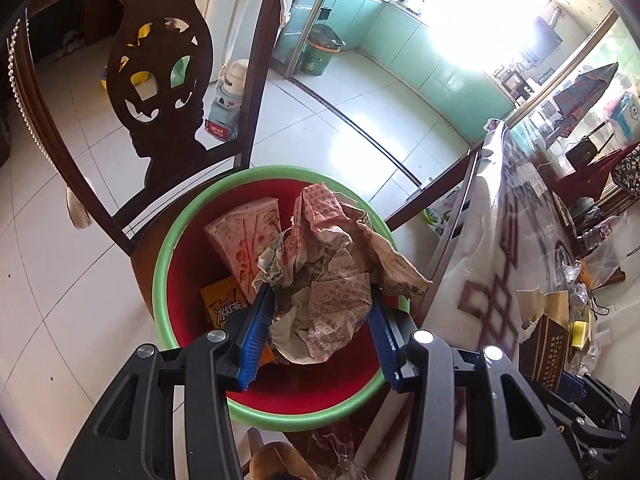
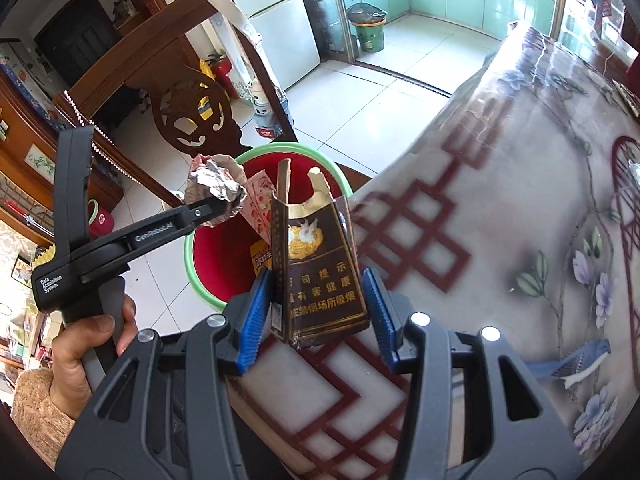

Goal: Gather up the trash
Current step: 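Open both grippers over the red bucket to drop wrapper and cigarette box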

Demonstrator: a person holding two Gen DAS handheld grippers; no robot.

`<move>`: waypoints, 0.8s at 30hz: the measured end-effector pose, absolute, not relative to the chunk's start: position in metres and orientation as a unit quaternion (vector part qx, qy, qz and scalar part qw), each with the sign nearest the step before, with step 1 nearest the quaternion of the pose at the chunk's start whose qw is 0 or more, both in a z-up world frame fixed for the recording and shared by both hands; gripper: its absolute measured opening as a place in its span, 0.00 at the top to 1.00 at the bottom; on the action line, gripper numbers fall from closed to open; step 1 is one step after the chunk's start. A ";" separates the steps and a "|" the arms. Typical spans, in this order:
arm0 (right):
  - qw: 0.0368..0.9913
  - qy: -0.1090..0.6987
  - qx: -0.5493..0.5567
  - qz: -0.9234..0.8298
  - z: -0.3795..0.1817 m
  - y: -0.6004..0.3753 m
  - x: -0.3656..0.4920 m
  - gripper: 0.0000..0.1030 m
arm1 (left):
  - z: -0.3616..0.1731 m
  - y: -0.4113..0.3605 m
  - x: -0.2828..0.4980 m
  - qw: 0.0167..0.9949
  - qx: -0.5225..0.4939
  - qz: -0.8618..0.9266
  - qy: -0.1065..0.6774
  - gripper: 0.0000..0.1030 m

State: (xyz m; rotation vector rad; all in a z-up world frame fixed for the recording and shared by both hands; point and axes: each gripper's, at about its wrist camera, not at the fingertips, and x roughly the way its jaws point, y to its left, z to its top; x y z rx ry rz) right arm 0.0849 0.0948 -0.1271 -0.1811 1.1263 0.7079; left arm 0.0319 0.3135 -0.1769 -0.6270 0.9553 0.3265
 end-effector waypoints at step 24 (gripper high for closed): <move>0.823 0.470 -0.078 0.310 -0.085 0.021 0.060 0.16 | -0.175 0.310 0.033 0.831 -0.285 0.179 0.443 0.21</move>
